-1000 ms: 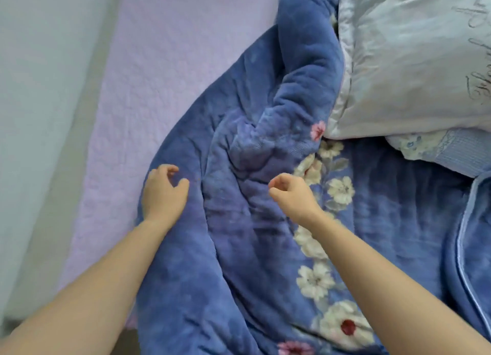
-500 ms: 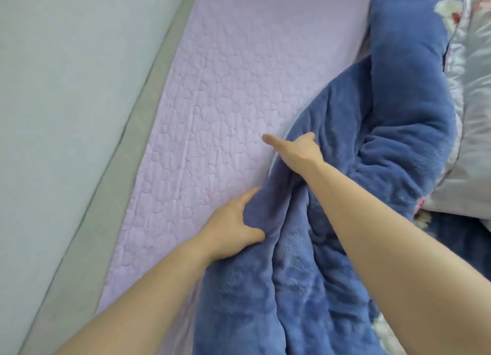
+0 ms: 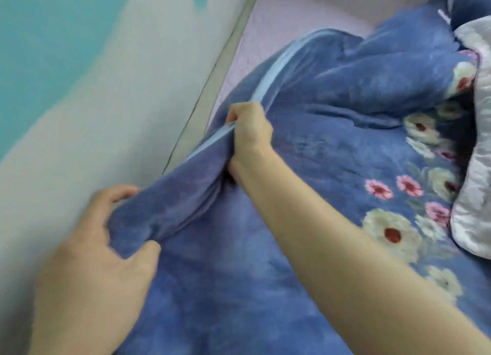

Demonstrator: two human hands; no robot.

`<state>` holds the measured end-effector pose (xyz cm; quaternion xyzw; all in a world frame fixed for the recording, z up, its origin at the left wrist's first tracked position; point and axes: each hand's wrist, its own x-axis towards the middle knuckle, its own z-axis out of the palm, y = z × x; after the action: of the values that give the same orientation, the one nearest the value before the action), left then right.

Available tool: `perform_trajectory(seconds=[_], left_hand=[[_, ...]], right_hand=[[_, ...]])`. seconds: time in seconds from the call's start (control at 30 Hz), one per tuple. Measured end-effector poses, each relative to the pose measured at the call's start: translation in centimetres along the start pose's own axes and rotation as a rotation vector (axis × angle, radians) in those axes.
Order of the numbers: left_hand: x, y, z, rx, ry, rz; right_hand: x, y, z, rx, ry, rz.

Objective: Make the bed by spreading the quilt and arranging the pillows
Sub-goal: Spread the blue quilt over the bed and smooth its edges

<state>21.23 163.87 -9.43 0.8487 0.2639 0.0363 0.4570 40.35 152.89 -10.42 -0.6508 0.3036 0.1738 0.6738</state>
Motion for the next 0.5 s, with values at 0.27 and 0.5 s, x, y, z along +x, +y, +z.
perform_trajectory(seconds=[0.27, 0.5], left_hand=[[1.6, -7.8, 8.0, 0.341, -0.141, -0.297], [-1.6, -9.6, 5.6, -0.02, -0.181, -0.481]], right_hand=[[4.4, 9.7, -5.7, -0.351, -0.425, 0.021], [-1.5, 14.2, -14.1, -0.816, -0.216, -0.396]])
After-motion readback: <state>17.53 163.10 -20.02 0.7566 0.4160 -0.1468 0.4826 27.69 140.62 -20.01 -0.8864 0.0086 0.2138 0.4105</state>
